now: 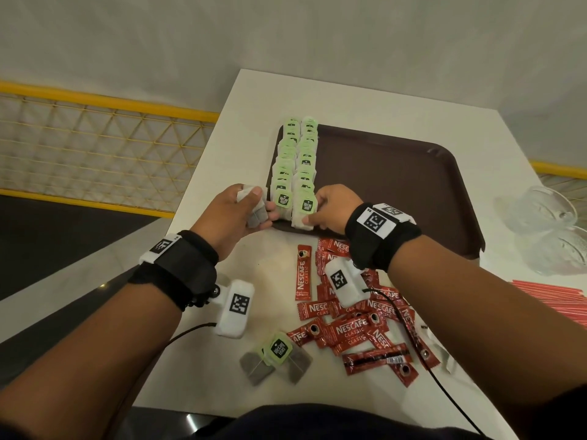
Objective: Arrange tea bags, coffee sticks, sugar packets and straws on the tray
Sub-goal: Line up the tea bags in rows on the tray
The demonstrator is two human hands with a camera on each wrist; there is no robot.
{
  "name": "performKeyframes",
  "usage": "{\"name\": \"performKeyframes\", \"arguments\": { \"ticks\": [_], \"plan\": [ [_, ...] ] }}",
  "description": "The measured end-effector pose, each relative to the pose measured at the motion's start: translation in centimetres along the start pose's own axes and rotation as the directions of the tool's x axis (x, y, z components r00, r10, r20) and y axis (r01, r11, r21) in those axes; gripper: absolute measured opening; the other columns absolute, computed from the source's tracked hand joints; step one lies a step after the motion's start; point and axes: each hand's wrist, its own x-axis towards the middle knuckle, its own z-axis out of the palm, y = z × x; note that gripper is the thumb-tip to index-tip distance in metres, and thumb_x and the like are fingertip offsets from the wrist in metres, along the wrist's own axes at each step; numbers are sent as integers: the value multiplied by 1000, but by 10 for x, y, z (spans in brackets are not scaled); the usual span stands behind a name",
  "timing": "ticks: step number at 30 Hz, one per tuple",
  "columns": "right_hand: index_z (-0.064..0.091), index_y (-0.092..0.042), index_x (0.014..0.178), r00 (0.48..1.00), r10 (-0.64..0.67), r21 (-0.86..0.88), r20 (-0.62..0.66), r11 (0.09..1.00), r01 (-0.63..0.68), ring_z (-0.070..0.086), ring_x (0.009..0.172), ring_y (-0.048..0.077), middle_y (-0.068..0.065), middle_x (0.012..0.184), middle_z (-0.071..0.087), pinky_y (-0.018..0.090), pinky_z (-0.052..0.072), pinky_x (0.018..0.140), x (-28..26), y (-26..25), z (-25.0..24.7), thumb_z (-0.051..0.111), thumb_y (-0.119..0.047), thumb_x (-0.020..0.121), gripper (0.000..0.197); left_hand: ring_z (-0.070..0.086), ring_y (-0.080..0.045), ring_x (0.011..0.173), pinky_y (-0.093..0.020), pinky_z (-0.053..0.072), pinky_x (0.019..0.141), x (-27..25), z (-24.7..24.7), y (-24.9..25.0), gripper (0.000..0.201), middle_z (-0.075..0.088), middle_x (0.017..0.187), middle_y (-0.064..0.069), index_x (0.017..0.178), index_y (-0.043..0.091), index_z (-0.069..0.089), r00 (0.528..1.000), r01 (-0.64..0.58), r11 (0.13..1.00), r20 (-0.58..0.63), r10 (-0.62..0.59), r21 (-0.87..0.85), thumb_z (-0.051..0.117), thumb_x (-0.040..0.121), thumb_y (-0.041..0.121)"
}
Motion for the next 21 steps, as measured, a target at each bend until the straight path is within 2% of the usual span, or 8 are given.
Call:
{"name": "performKeyframes", "arguments": {
  "ticks": [2, 4, 6, 10, 12, 16, 18, 21],
  "plan": [
    [58, -16, 93, 999, 12, -40, -51, 999, -14, 65, 88, 19, 3, 99, 68, 33, 54, 74, 0, -1, 1, 80, -24, 77, 29, 71, -20, 86, -31, 60, 81, 0, 1, 2, 14, 68, 99, -13, 111, 13, 52, 1000, 25, 1000, 0, -25, -1, 49, 103, 23],
    [51, -15, 104, 990, 3, -33, -140, 999, -7, 59, 80, 13, -5, 90, 59, 24, 43, 59, -1, 0, 1, 83, -24, 73, 44, 70, -21, 87, -32, 60, 83, 0, 1, 3, 14, 68, 99, -13, 112, 12, 52, 999, 46, 999, -5, -46, -12, 50, 102, 22],
    [47, -17, 104, 980, -34, -27, -194, 999, 29, 54, 73, 9, -8, 84, 53, 20, 36, 54, -3, -3, 0, 83, -22, 73, 47, 70, -24, 90, -34, 59, 85, 1, 1, 4, 18, 68, 100, -15, 115, 10, 51, 997, 69, 997, -15, -69, -37, 50, 102, 22],
    [57, -21, 91, 992, -94, -254, -81, 965, 71, 55, 88, 16, -2, 99, 58, 24, 38, 70, -3, -11, -1, 77, -21, 79, 23, 69, -29, 92, -36, 59, 84, 2, 0, 5, 26, 67, 105, -22, 121, 3, 47, 988, 152, 971, -8, -157, -182, 40, 101, 17],
    [63, -18, 98, 998, -66, -327, 8, 943, 65, 54, 91, 16, -1, 106, 58, 25, 40, 76, -4, -18, -3, 71, -18, 85, 16, 66, -30, 94, -36, 58, 86, 0, 1, 6, 31, 65, 106, -23, 120, 1, 50, 984, 175, 960, 40, -171, -217, 32, 98, 15],
    [59, -12, 123, 991, 2, -412, 131, 909, 53, 54, 112, 20, 5, 130, 54, 30, 42, 95, 0, -32, -9, 60, -16, 93, 30, 64, -29, 100, -37, 55, 92, -4, 2, 5, 31, 65, 107, -21, 110, 5, 55, 985, 164, 971, 85, -151, -177, 26, 98, 5],
    [58, -12, 124, 991, -7, -425, 132, 903, 63, 54, 118, 23, 7, 133, 53, 31, 42, 98, 0, -33, -8, 60, -16, 94, 31, 66, -30, 106, -39, 55, 94, -3, 0, 2, 30, 66, 115, -21, 120, 4, 52, 985, 161, 977, 87, -150, -139, 30, 100, 3],
    [63, -15, 110, 997, -75, -362, 21, 929, 78, 58, 107, 22, 5, 121, 60, 30, 46, 92, 0, -26, -3, 63, -19, 90, 19, 66, -25, 110, -37, 57, 91, -2, -5, -2, 30, 66, 122, -15, 131, 6, 52, 987, 119, 993, 107, -118, -3, 38, 104, 7]
  ]
}}
